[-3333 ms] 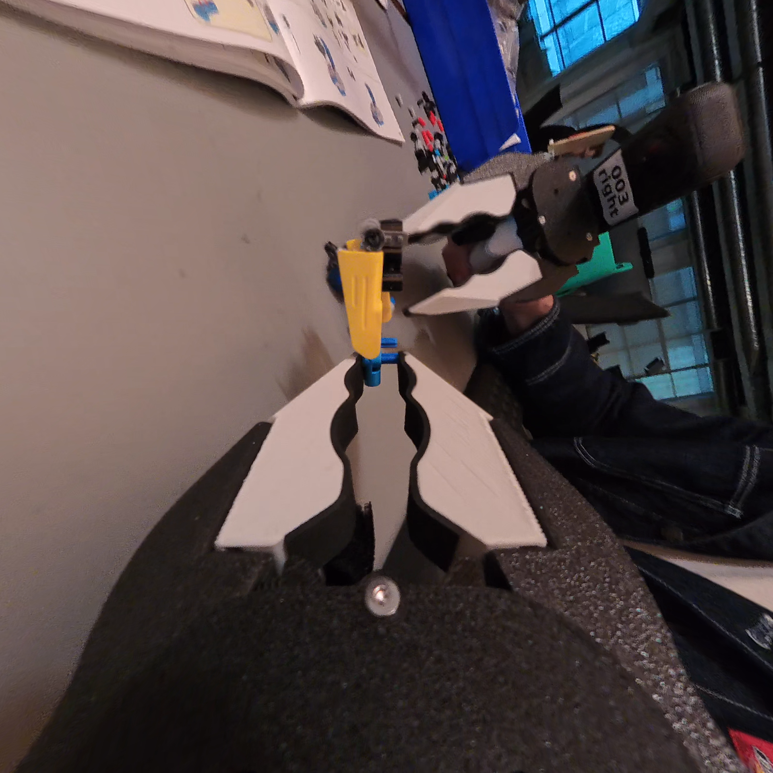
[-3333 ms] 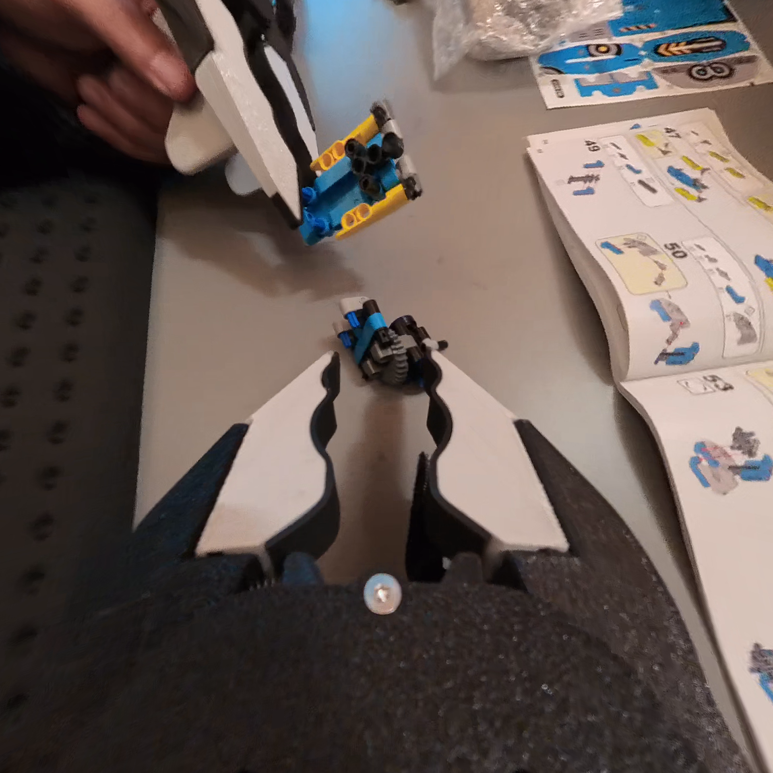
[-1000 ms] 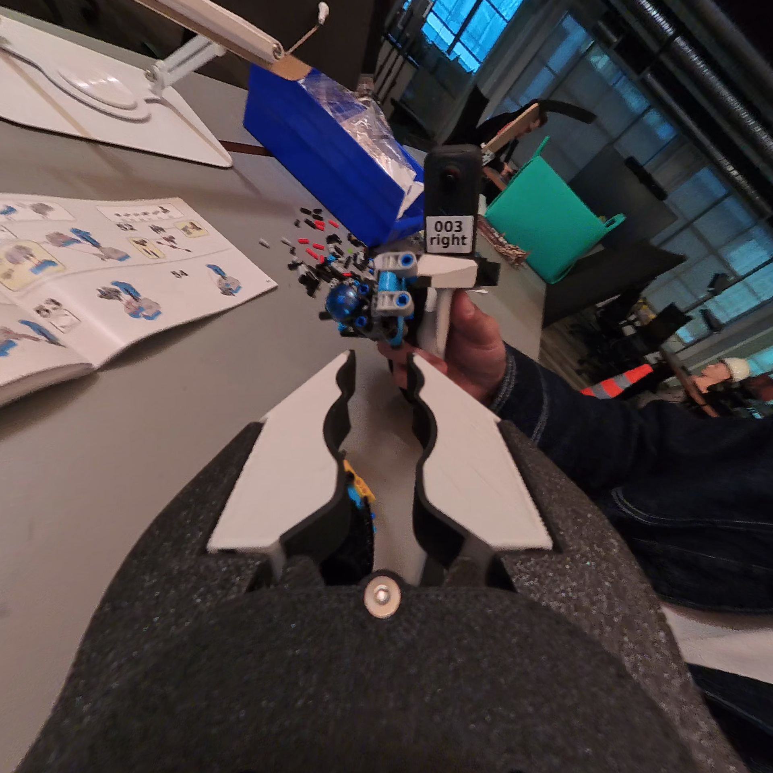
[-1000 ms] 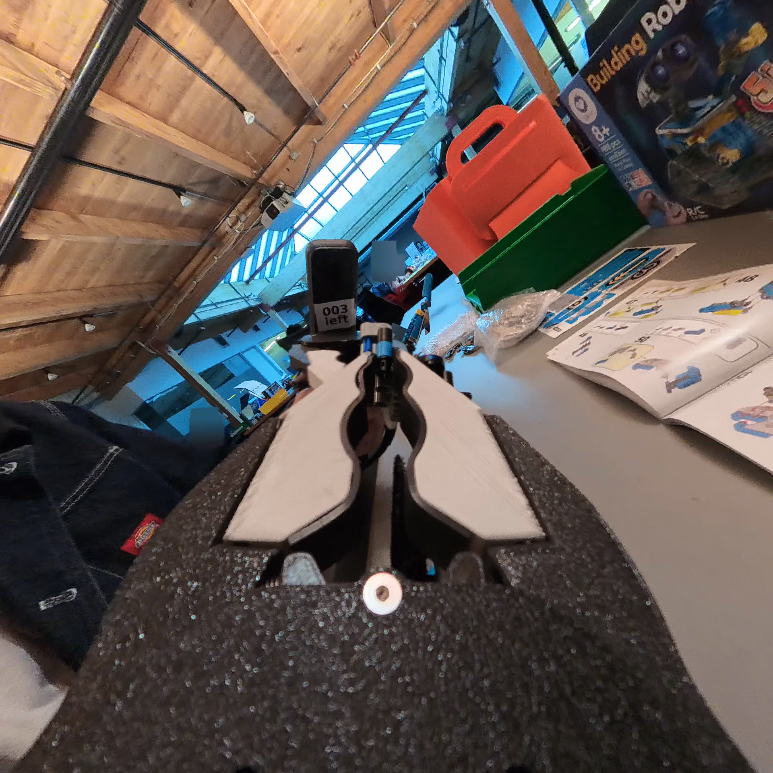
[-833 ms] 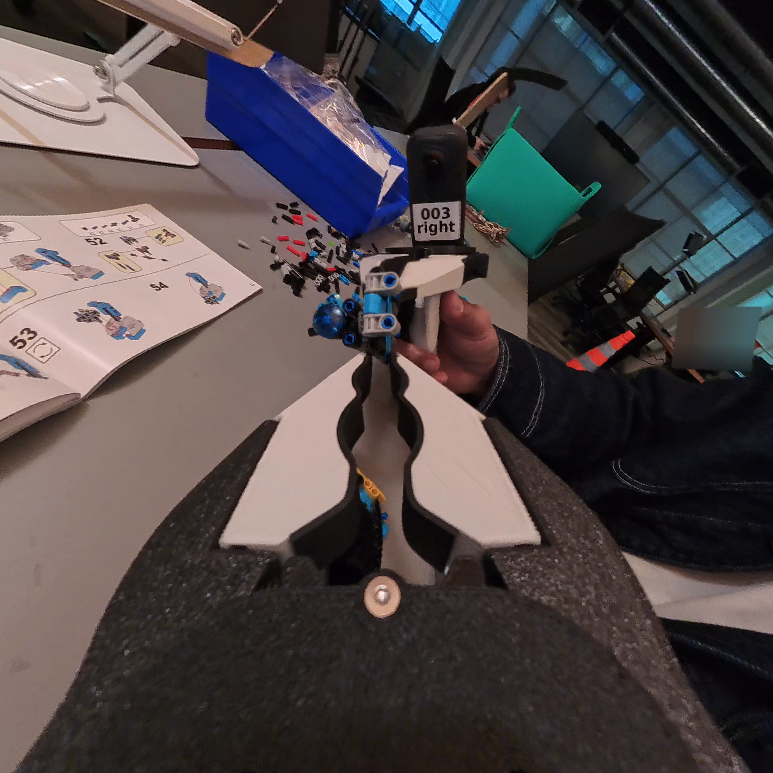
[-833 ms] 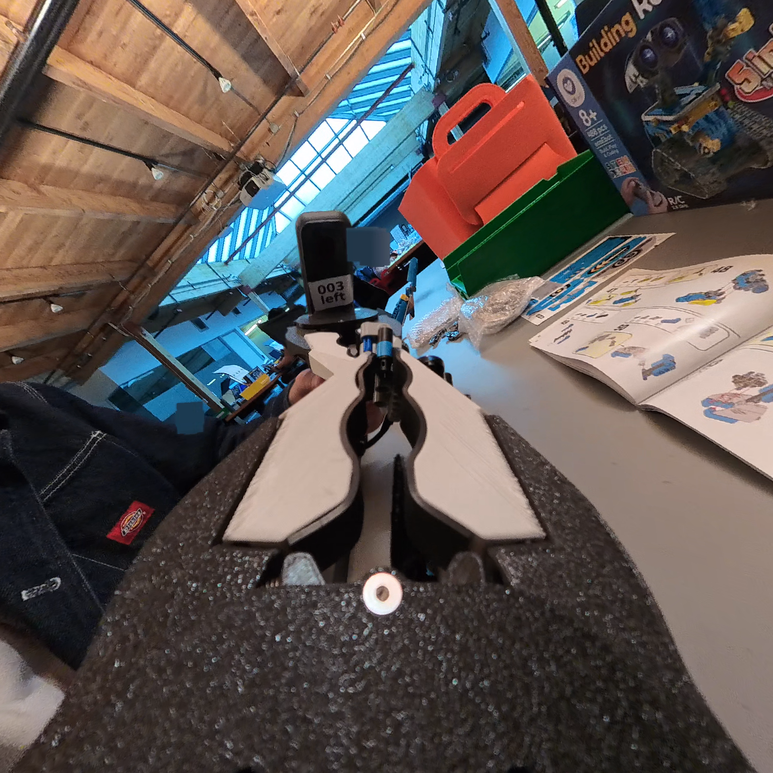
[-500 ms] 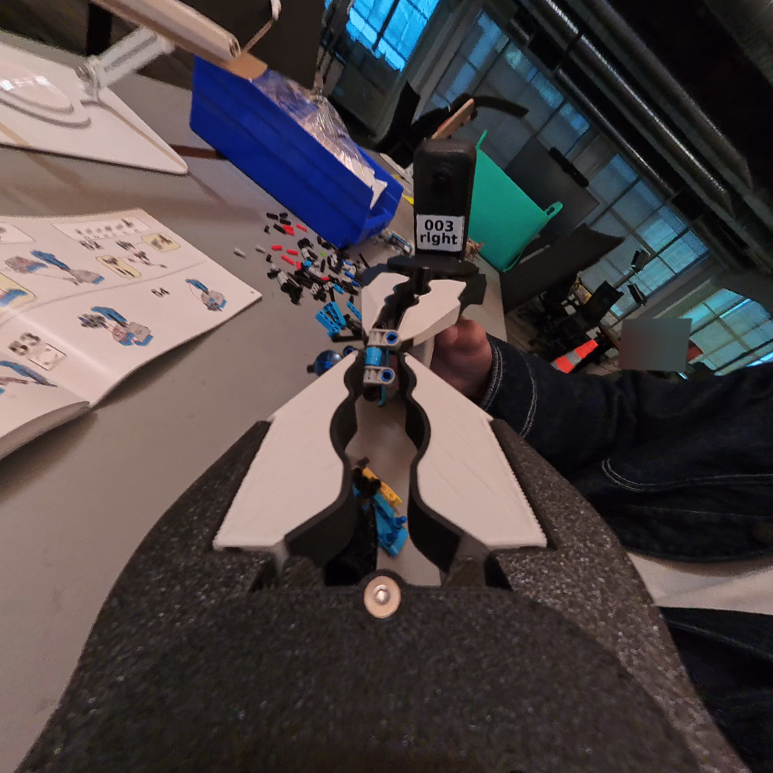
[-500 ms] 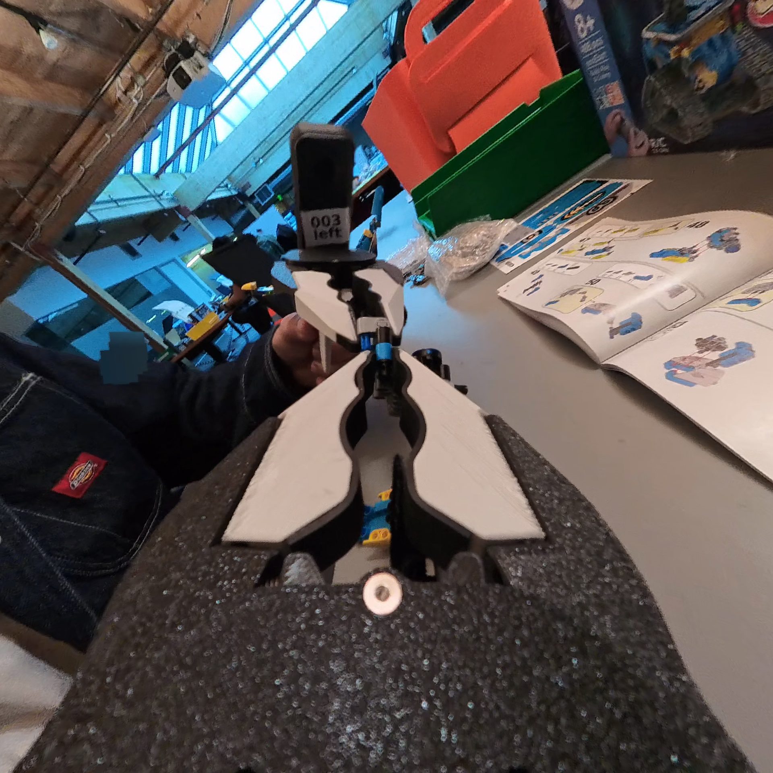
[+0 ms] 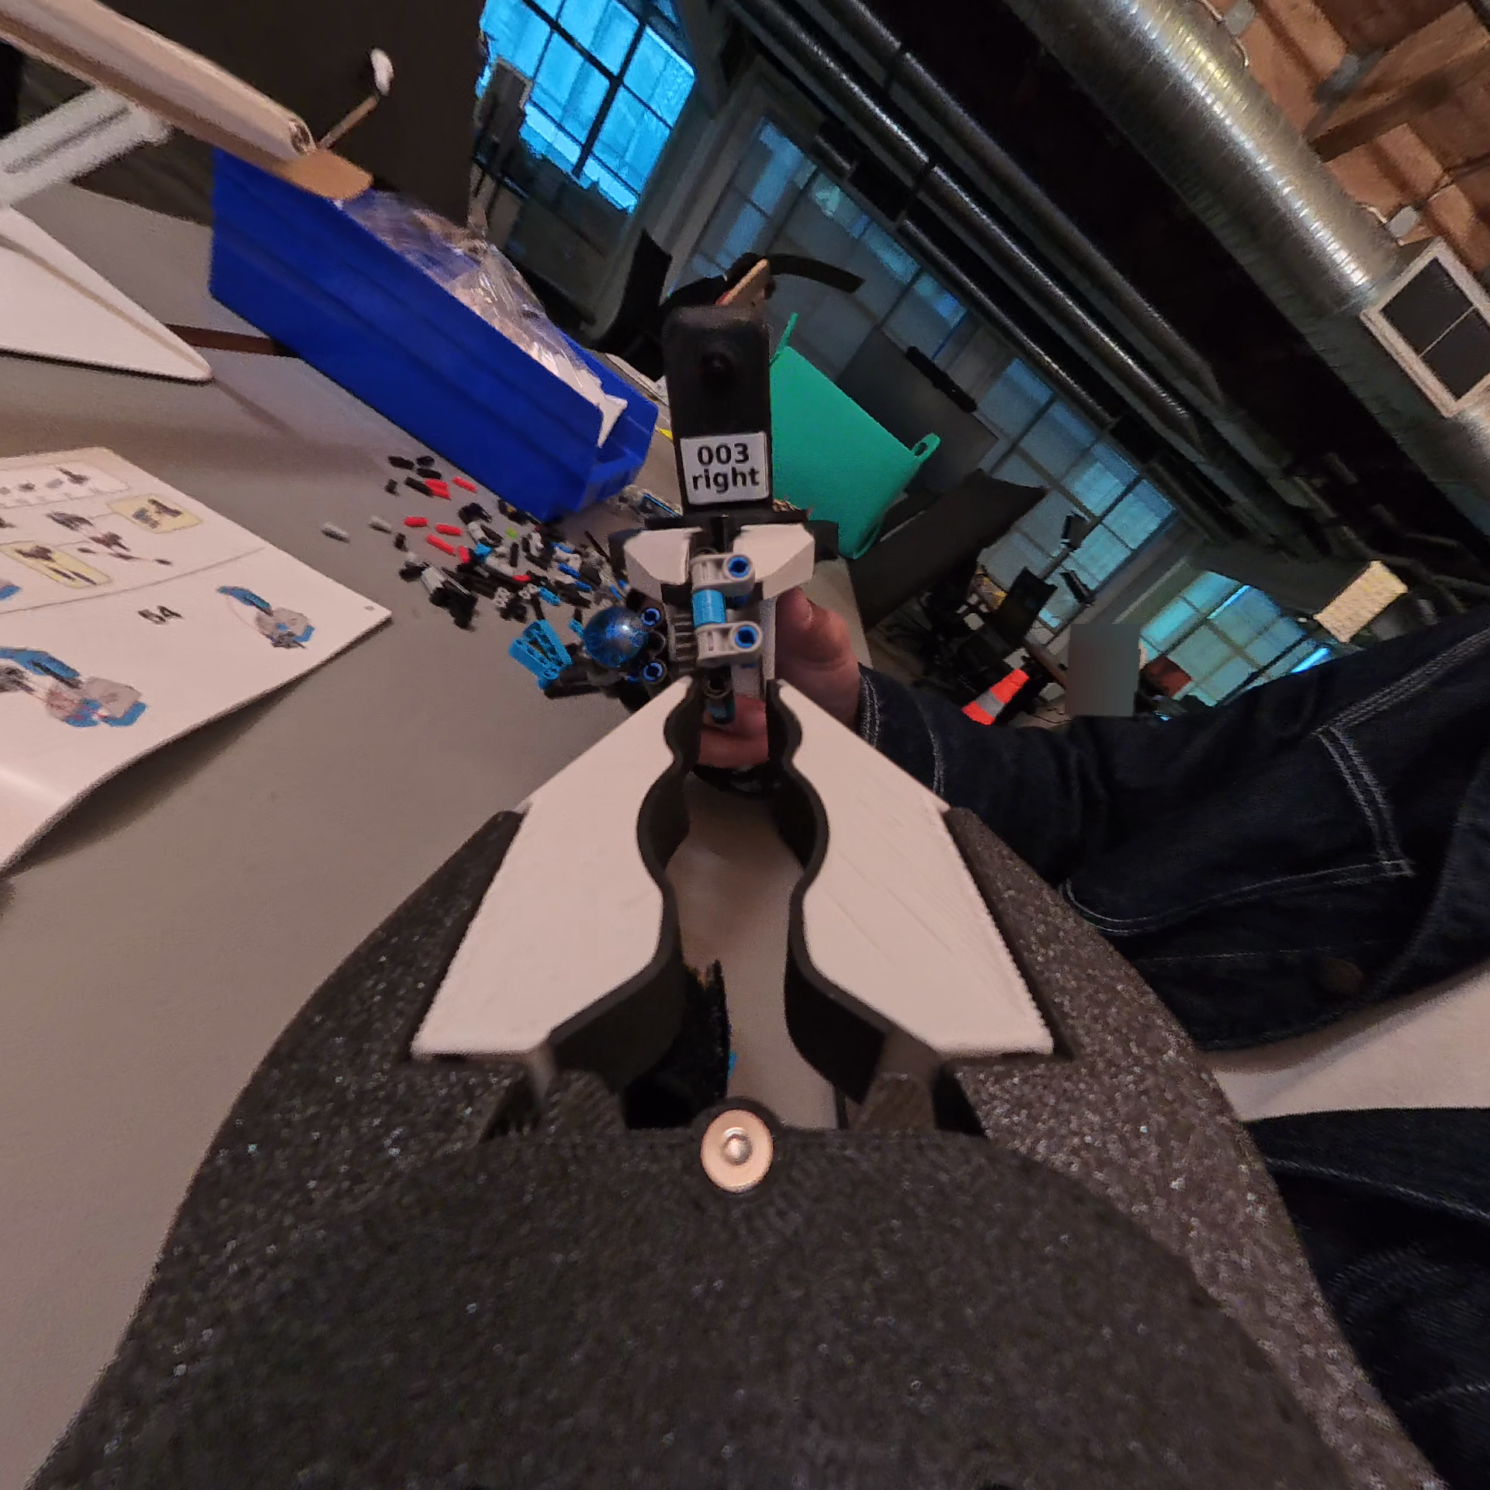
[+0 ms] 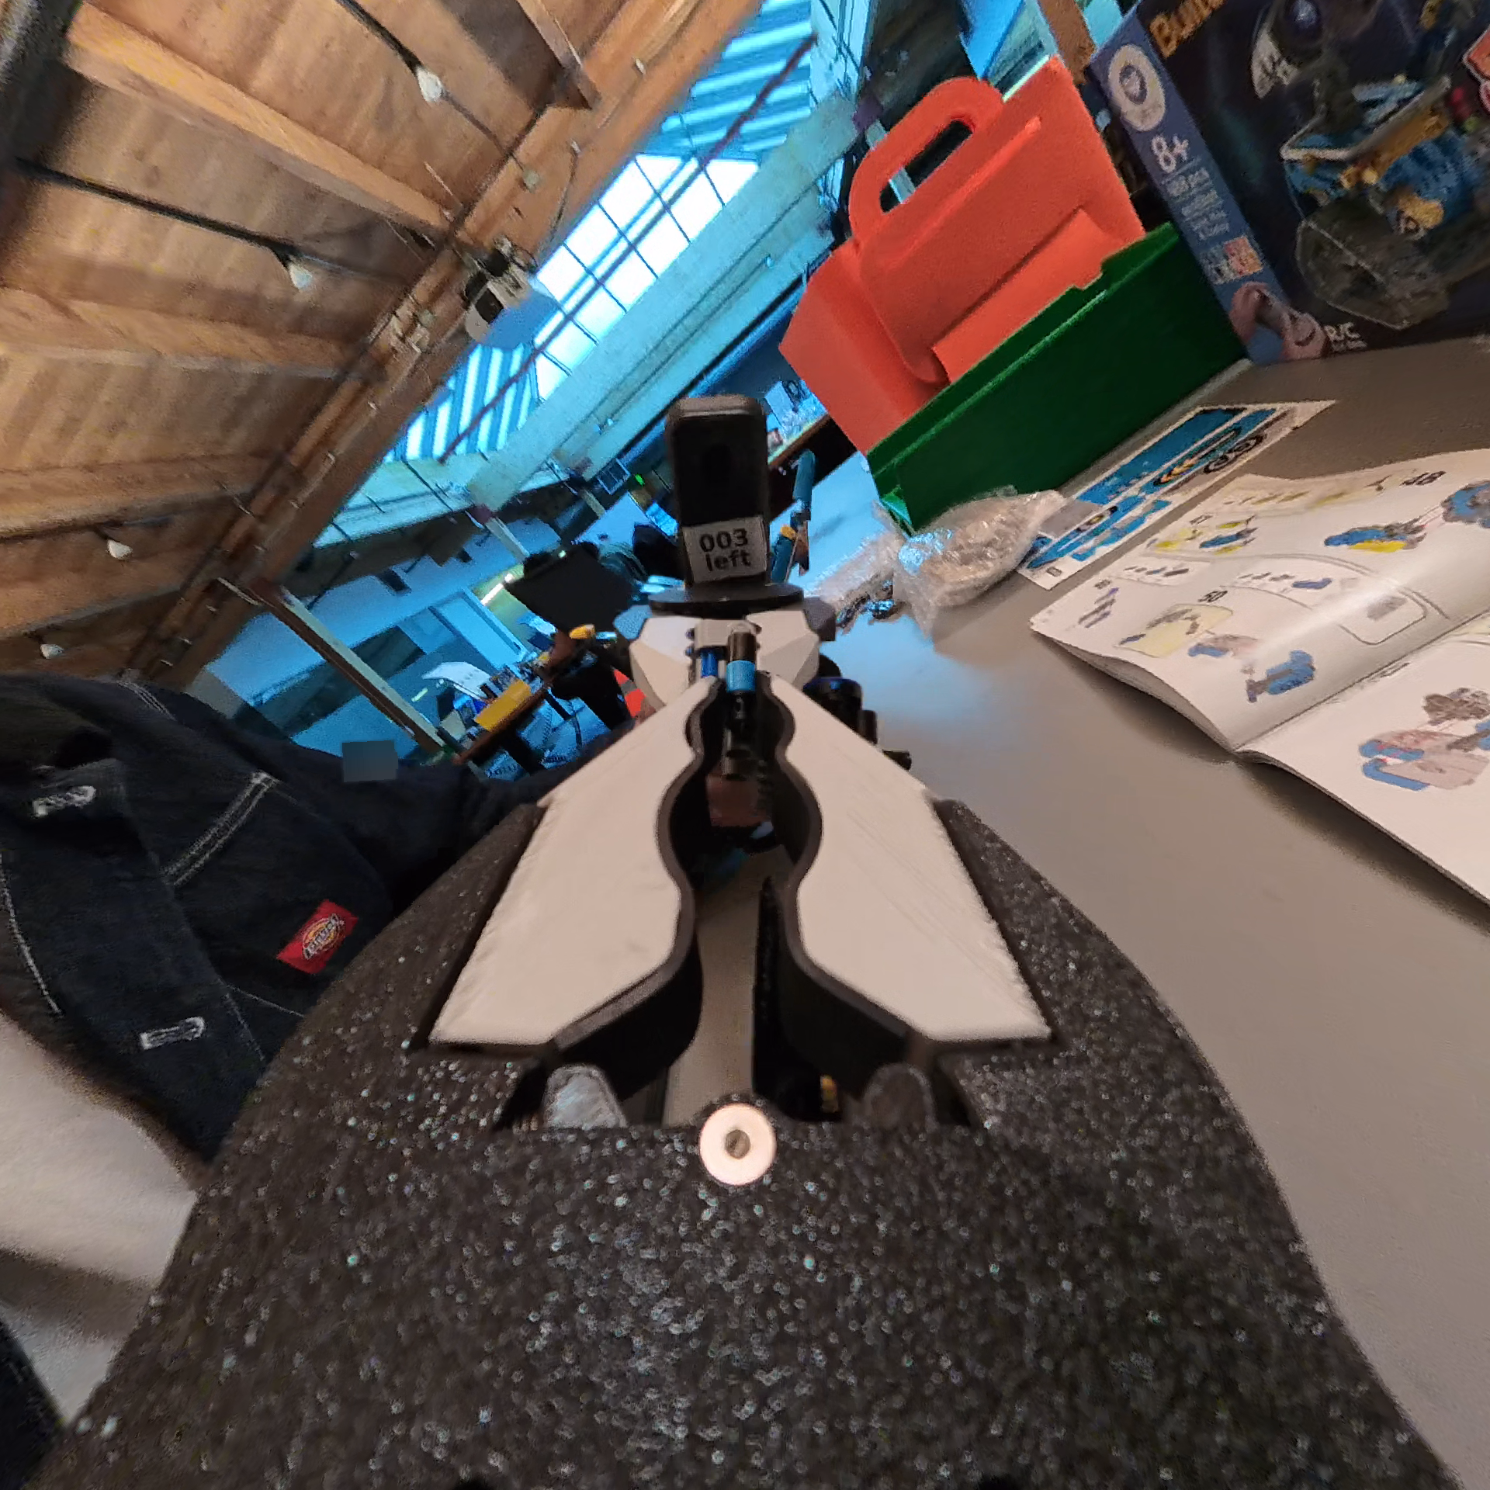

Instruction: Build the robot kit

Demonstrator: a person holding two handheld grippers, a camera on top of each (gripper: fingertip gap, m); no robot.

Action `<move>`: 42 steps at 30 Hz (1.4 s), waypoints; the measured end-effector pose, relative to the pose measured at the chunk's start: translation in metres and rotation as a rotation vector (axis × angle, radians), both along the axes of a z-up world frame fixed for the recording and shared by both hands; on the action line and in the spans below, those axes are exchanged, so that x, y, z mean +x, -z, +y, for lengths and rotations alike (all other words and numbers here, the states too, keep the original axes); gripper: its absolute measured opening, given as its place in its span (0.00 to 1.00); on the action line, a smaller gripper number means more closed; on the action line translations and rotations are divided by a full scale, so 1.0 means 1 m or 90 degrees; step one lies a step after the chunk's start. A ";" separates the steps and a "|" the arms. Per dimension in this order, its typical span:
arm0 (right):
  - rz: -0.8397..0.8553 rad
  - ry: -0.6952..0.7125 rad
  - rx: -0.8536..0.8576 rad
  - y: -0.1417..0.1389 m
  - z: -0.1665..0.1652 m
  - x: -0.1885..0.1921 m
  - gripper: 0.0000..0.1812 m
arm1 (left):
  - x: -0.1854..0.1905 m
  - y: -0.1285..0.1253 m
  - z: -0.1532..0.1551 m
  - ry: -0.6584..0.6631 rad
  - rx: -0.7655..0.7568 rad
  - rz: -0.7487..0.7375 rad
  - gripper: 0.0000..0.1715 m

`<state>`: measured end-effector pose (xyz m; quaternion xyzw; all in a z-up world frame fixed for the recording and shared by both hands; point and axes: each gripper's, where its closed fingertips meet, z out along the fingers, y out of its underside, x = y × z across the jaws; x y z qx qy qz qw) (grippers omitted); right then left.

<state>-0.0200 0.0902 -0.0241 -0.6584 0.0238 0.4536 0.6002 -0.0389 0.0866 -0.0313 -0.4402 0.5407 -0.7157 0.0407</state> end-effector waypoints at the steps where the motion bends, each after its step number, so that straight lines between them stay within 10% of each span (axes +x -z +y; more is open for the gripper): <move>1: -0.003 0.004 -0.004 0.001 0.000 0.002 0.04 | 0.002 0.001 0.002 -0.008 0.012 -0.004 0.09; 13: -0.018 0.007 -0.016 0.009 -0.002 0.003 0.04 | 0.006 0.022 -0.008 0.032 0.146 0.004 0.04; 22: -0.270 -0.052 -0.149 0.077 -0.024 -0.015 0.04 | -0.008 0.079 -0.012 0.134 0.375 0.032 0.04; 42: -0.431 0.008 -0.184 0.104 -0.028 -0.028 0.04 | -0.017 0.091 -0.017 0.136 0.465 -0.008 0.09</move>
